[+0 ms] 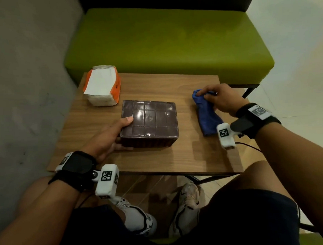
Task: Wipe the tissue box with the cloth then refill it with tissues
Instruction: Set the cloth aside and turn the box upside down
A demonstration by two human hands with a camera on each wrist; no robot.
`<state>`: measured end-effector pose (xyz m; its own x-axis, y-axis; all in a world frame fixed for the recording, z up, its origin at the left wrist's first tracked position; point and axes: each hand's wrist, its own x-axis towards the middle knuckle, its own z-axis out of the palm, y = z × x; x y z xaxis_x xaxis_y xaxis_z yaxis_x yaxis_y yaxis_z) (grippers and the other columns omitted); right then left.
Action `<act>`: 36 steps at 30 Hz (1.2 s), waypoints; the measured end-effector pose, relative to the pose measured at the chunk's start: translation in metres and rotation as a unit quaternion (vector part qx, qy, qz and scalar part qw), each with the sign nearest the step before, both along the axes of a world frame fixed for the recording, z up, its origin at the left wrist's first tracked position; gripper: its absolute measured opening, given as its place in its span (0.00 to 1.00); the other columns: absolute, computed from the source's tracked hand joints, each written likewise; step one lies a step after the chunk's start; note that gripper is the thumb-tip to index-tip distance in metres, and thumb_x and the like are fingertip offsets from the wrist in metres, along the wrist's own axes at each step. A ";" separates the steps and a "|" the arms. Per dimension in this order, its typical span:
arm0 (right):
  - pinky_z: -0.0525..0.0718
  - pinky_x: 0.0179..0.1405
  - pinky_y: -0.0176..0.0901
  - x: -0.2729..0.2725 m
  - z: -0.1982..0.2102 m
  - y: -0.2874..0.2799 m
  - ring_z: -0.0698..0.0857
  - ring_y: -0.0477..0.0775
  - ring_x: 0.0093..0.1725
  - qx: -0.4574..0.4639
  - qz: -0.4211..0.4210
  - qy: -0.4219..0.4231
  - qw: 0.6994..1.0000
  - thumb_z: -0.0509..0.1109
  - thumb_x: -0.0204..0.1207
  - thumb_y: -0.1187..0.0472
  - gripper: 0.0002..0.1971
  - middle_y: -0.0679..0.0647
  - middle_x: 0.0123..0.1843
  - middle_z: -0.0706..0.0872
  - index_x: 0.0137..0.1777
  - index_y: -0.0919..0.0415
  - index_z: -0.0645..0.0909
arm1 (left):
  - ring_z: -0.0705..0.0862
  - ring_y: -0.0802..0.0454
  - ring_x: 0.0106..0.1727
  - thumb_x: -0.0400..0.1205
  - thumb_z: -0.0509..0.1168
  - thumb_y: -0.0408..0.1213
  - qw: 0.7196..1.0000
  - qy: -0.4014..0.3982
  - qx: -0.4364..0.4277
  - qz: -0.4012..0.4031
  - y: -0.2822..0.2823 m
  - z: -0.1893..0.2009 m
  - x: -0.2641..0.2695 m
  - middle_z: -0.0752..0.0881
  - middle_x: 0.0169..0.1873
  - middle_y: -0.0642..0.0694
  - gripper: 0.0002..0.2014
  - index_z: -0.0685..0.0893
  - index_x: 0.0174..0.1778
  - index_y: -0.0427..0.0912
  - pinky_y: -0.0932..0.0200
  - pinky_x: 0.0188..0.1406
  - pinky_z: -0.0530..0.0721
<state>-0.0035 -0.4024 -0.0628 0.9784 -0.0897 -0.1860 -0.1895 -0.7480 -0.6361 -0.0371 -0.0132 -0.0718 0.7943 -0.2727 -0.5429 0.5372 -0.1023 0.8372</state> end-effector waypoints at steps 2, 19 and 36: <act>0.78 0.56 0.39 0.005 -0.014 -0.002 0.86 0.55 0.56 -0.045 -0.043 -0.038 0.997 0.71 0.86 0.68 0.11 0.58 0.62 0.90 0.62 0.57 0.92 | 0.94 0.43 0.65 0.80 0.74 0.56 1.000 -0.010 0.018 0.023 -0.001 -0.001 0.003 0.96 0.60 0.44 0.25 0.87 0.70 0.49 0.32 0.70 0.89; 0.88 0.66 0.44 -0.056 -0.021 0.123 0.89 0.42 0.61 0.179 -0.139 -0.113 0.967 0.66 0.90 0.49 0.16 0.46 0.61 0.93 0.70 0.53 0.88 | 0.96 0.51 0.55 0.89 0.70 0.57 0.989 -0.094 0.099 0.057 -0.024 -0.007 0.012 0.98 0.50 0.51 0.16 0.94 0.60 0.49 0.52 0.55 0.92; 0.76 0.85 0.59 -0.074 -0.044 0.158 0.79 0.46 0.82 0.340 -0.167 -0.048 0.924 0.62 0.81 0.34 0.37 0.43 0.85 0.79 0.91 0.38 0.62 | 0.83 0.68 0.75 0.94 0.64 0.46 0.962 -0.257 0.061 0.075 -0.049 -0.023 -0.017 0.86 0.76 0.57 0.25 0.73 0.89 0.52 0.61 0.78 0.81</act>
<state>-0.0777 -0.2446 -0.1064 0.9326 -0.2835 -0.2235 -0.2552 -0.0796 -0.9636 -0.0543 -0.0623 -0.0950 0.9917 -0.0923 -0.0890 0.0723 -0.1702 0.9827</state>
